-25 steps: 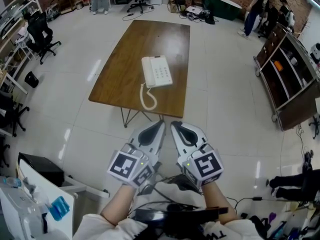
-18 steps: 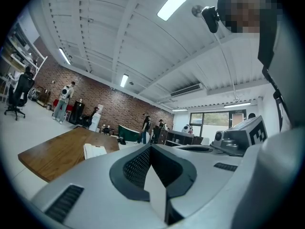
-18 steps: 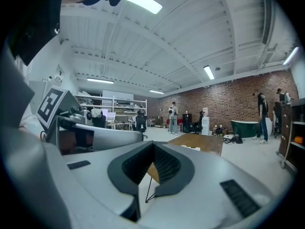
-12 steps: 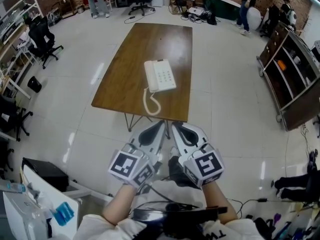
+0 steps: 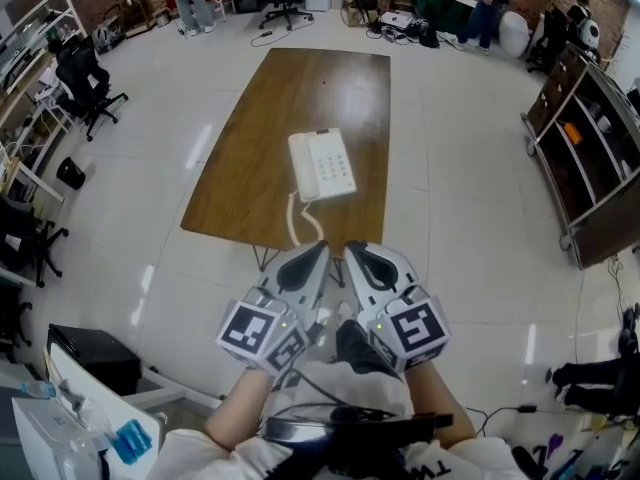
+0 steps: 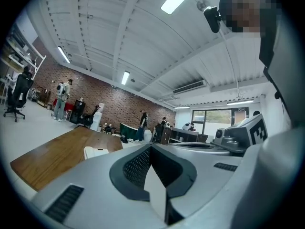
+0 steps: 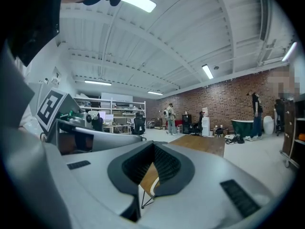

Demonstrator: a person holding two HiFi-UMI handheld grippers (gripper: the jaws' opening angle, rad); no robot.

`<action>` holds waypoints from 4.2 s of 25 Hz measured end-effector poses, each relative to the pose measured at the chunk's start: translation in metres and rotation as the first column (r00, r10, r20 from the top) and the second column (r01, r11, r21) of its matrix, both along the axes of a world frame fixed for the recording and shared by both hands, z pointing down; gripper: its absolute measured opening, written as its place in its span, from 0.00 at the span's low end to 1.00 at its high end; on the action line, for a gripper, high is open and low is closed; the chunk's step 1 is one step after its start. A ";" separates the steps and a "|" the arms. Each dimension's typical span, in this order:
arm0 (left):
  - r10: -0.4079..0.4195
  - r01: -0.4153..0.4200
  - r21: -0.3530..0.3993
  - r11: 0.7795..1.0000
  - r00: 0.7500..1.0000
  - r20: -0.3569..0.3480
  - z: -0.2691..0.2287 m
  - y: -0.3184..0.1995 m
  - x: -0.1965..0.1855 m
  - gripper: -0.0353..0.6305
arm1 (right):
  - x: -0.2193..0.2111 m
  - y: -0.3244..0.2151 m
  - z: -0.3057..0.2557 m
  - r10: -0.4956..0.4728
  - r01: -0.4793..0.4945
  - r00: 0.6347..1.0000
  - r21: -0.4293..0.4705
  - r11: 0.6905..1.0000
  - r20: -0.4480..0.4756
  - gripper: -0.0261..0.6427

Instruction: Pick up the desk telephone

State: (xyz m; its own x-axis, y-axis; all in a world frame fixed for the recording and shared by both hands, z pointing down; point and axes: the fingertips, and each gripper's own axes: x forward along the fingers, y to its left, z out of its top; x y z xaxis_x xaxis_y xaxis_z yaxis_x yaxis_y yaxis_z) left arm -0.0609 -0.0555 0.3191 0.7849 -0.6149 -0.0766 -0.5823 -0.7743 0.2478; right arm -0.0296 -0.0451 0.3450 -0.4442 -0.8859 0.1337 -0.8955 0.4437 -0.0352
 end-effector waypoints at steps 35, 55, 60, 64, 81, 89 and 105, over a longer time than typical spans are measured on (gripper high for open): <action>-0.136 0.142 -0.096 0.985 0.988 0.070 0.041 -0.176 0.055 0.06 | 0.058 -0.173 0.031 -0.134 0.135 0.991 -0.098 0.986 0.023 0.04; -0.252 0.287 -0.217 0.933 0.952 0.174 0.125 -0.250 0.034 0.18 | 0.064 -0.241 0.105 -0.158 0.164 0.987 -0.262 0.951 0.041 0.25; -0.263 0.316 -0.269 0.910 0.941 0.213 0.151 -0.264 0.025 0.30 | 0.067 -0.252 0.125 -0.162 0.166 0.986 -0.311 0.936 0.039 0.34; -0.272 0.336 -0.311 0.889 0.934 0.232 0.172 -0.275 0.016 0.39 | 0.072 -0.261 0.147 -0.158 0.165 0.986 -0.371 0.914 0.050 0.42; -0.260 0.277 -0.587 0.761 0.959 0.115 0.253 -0.307 -0.009 0.51 | 0.082 -0.283 0.234 -0.117 0.196 0.979 -0.596 0.779 0.169 0.54; -0.192 0.198 -0.651 0.733 0.978 0.081 0.266 -0.314 0.003 0.63 | 0.085 -0.301 0.259 -0.078 0.174 0.982 -0.656 0.735 0.174 0.59; 0.008 0.122 -0.697 0.707 0.984 0.180 0.280 -0.326 0.024 0.63 | 0.077 -0.315 0.279 -0.090 0.205 0.976 -0.708 0.676 0.196 0.53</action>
State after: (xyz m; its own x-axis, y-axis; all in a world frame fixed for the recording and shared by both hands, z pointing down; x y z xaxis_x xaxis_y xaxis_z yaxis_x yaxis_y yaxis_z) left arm -0.0367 -0.3811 0.5991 0.7074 -0.4826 0.5164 -0.6999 -0.3764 0.6070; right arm 0.0470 -0.3596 0.6238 -0.6243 -0.4610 0.6306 -0.7811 0.3553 -0.5135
